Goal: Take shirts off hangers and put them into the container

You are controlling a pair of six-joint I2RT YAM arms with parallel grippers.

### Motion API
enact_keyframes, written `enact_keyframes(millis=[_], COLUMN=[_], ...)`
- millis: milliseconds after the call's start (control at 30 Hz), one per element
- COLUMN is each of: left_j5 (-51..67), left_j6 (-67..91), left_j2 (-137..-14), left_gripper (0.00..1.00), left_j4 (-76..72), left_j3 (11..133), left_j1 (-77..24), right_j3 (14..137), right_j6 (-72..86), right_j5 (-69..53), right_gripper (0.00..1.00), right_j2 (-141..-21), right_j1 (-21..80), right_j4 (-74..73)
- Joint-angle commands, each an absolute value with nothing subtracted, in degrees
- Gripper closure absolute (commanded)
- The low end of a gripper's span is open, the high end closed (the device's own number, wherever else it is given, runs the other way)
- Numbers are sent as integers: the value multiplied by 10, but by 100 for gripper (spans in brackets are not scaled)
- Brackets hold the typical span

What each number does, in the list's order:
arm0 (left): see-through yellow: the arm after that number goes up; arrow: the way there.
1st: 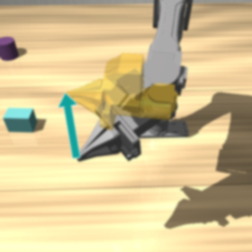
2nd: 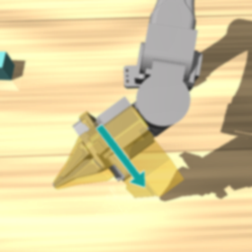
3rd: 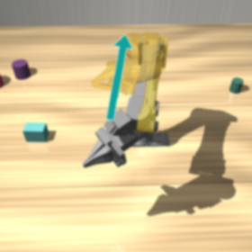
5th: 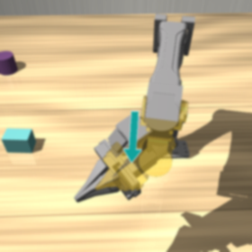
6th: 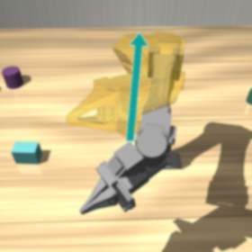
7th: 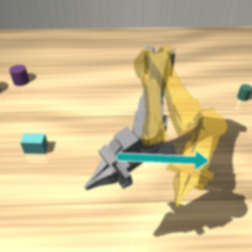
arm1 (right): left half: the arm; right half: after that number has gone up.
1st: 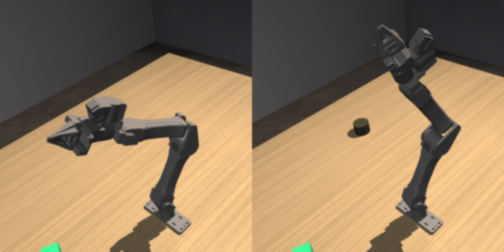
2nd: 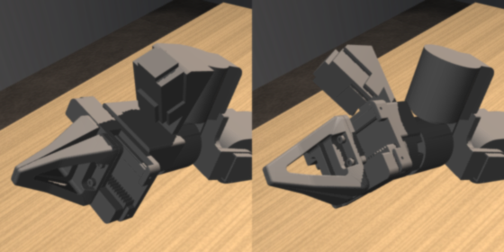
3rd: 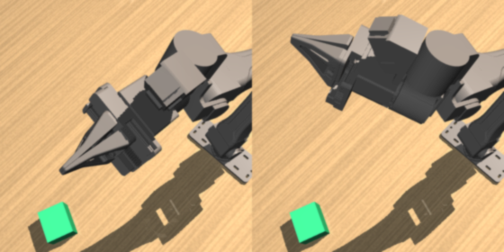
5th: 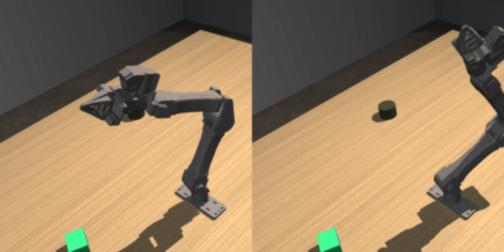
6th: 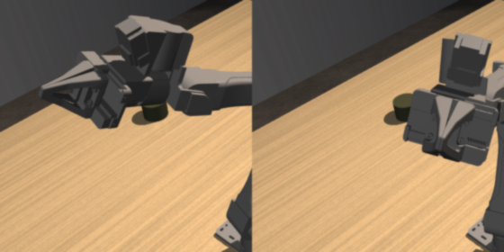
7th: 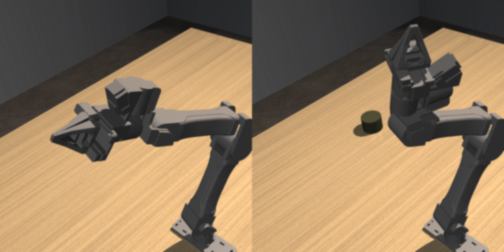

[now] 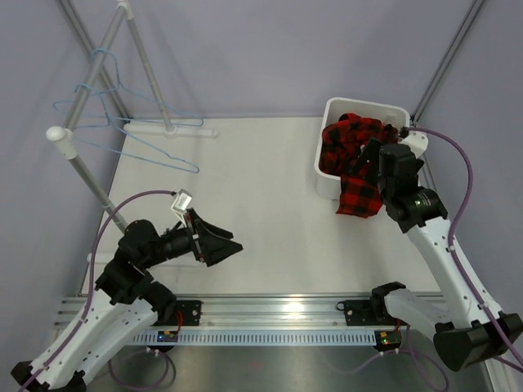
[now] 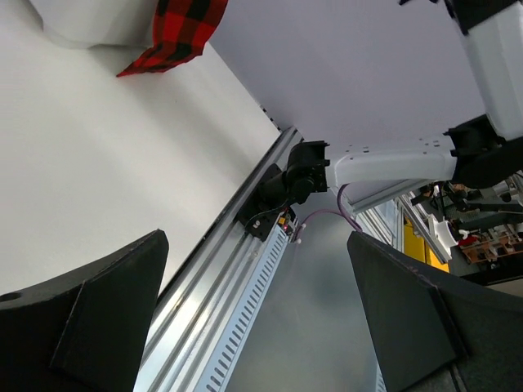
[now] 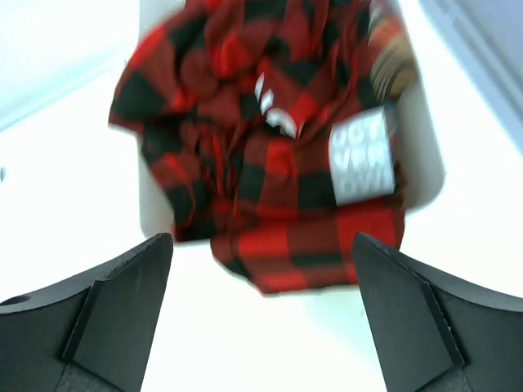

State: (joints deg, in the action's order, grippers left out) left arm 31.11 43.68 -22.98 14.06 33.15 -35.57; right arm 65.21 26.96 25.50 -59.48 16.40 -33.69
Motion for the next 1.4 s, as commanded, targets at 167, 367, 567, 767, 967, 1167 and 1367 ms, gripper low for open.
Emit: enact_keyframes(millis=[167, 367, 567, 767, 967, 1167, 1367], left_j5=[299, 288, 326, 335, 312, 227, 174], left_j6=[452, 451, 497, 490, 455, 392, 317], left_j2=[-228, -213, -277, -484, -653, -761, -898], left_gripper=[1, 1, 1, 1, 2, 3, 3], left_j4=[98, 111, -116, -309, -359, -392, -459], left_j3=[321, 322, 249, 278, 351, 394, 445], left_j1=[-358, -358, -358, -391, -425, -475, -506], right_j3=[598, 558, 506, 448, 446, 422, 500], right_j6=[329, 373, 416, 435, 443, 411, 378], right_j5=[308, 337, 382, 359, 381, 346, 337], right_gripper=[1, 1, 0, 1, 0, 1, 1], right_j2=[-515, -506, -497, -415, -413, -313, -314], right_j1=[271, 279, 285, 286, 285, 286, 285], right_j4=[-421, -446, -447, -403, -410, -346, -367])
